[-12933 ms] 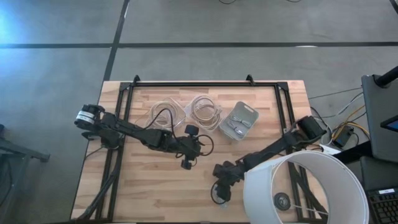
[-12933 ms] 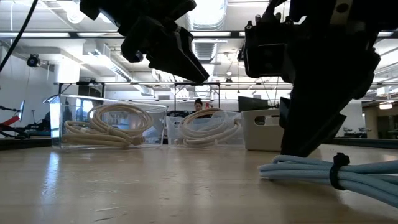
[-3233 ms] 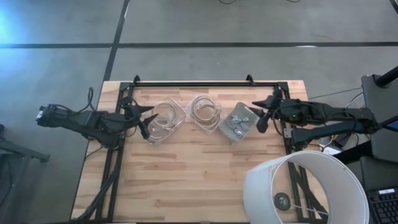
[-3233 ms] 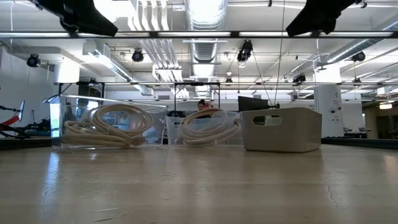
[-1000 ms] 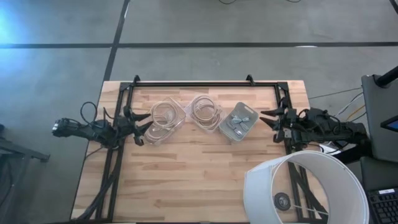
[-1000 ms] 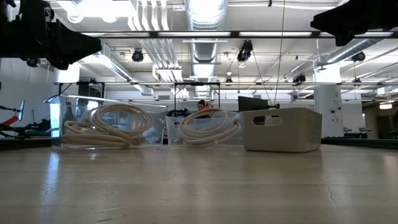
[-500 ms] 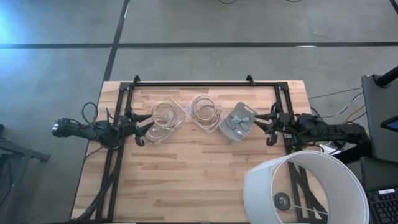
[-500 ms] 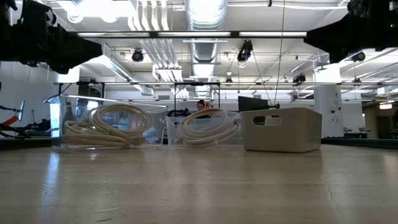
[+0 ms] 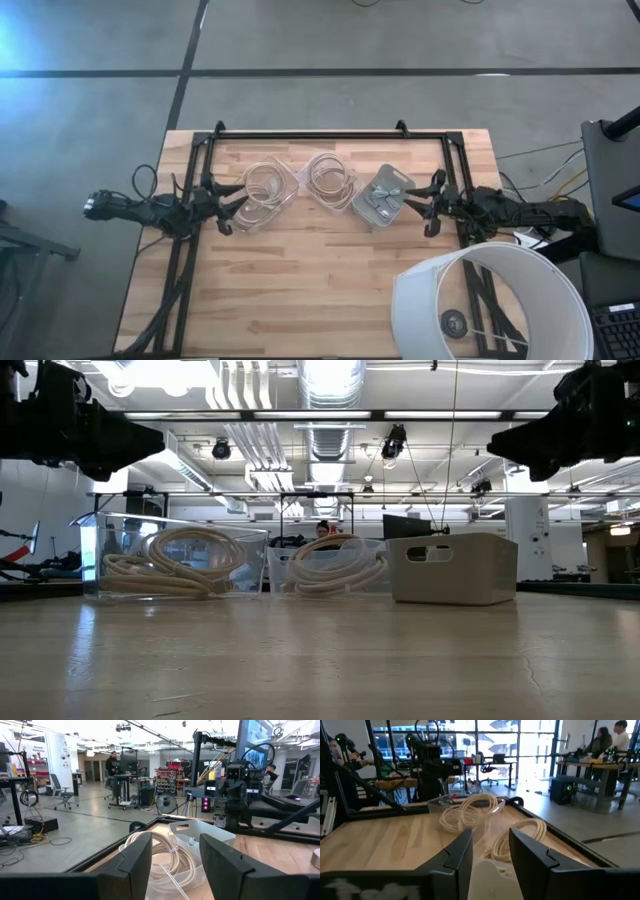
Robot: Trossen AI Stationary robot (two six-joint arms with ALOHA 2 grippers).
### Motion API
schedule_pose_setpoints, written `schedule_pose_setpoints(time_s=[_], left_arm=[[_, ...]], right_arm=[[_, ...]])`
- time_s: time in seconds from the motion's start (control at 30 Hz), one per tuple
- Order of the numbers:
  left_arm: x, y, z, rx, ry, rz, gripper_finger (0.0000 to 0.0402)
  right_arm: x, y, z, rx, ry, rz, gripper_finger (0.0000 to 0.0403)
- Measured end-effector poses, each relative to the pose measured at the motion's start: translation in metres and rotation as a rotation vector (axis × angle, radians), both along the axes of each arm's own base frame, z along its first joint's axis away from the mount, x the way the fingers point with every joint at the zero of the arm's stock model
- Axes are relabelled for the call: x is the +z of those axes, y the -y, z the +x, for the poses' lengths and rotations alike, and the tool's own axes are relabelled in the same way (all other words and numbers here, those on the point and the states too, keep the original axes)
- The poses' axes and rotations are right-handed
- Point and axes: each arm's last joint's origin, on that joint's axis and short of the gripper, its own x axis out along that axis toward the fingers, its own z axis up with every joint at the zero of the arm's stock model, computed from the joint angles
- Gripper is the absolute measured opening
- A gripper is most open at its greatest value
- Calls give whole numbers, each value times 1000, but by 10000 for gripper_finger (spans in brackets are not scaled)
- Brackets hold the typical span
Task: Pick & Place USB Port
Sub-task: Return to Home Position
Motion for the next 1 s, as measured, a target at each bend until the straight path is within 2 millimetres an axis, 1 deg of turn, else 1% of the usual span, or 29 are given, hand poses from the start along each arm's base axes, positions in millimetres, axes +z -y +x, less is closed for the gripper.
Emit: schedule_pose_setpoints(time_s=[0.17, 0.27, 0.67, 1.0], left_arm=[[0, 0, 0, 0, 0, 0, 170], [0, 0, 0, 0, 0, 0, 170], [0, 0, 0, 0, -1, 0, 170], [-1, 0, 0, -1, -1, 0, 170]], right_arm=[[-14, 0, 2, 0, -20, 29, 113], [-13, 0, 2, 1, -5, 59, 109], [-17, 0, 2, -1, -45, 61, 95], [-17, 0, 2, 0, -46, 61, 106]])
